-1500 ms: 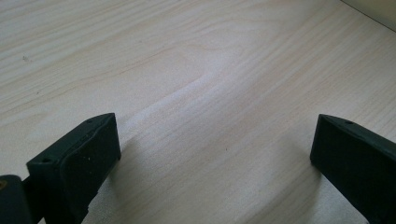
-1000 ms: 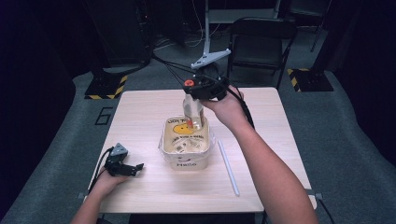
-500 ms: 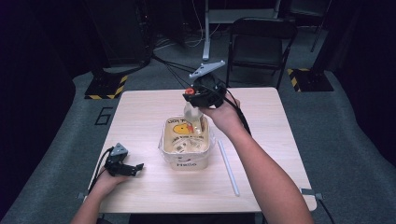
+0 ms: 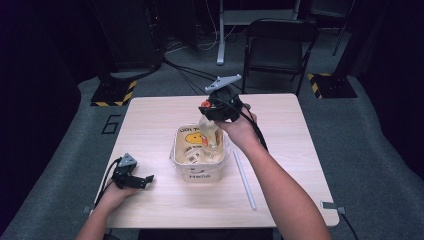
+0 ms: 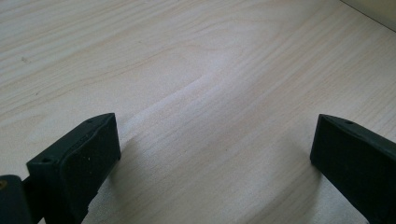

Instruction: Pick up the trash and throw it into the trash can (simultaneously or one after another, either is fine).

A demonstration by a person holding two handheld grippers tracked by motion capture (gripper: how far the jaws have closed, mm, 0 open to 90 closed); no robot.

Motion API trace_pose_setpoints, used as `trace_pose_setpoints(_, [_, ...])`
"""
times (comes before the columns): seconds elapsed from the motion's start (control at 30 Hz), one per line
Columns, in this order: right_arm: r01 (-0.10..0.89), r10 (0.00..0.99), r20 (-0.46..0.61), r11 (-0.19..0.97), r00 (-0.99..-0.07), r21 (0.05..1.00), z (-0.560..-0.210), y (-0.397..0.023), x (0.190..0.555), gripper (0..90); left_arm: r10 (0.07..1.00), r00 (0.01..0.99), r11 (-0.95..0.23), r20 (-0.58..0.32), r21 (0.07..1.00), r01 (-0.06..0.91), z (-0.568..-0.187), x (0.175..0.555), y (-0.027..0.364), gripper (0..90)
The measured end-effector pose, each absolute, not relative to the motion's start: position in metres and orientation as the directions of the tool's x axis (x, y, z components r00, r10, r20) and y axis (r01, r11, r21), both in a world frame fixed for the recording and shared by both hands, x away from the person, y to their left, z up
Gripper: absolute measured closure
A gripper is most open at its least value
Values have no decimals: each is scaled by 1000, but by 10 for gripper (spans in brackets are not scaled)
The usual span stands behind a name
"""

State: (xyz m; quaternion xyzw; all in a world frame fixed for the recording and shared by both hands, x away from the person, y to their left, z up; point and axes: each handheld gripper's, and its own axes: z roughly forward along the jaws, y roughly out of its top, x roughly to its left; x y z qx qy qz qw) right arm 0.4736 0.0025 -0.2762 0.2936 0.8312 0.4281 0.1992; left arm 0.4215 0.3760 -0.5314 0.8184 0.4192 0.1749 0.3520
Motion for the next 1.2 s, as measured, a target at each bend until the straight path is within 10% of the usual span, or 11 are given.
trace_pose_setpoints(1.2, [369, 688, -72, 471, -723, 801, -335, 4, 479, 621, 808, 588, -403, -7, 722, 563, -531, 422, 376, 15])
